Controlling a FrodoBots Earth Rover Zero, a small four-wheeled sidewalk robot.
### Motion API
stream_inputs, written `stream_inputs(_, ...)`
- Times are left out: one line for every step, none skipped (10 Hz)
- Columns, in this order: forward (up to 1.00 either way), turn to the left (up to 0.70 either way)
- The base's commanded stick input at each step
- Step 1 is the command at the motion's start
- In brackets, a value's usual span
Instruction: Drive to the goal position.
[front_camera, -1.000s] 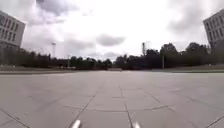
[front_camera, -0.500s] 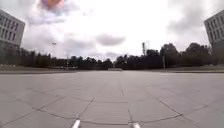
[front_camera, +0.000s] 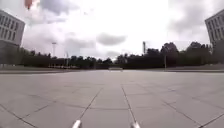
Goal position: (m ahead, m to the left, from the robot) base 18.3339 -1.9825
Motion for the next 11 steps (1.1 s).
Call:
stream_inputs(0.7,0.0)
stream_inputs(0.7,0.0)
stream_inputs(0.7,0.0)
stream_inputs(0.7,0.0)
stream_inputs(0.7,0.0)
stream_inputs(0.7,0.0)
stream_inputs(0.7,0.0)
stream_inputs(0.7,0.0)
stream_inputs(0.7,0.0)
stream_inputs(0.7,0.0)
stream_inputs(0.7,0.0)
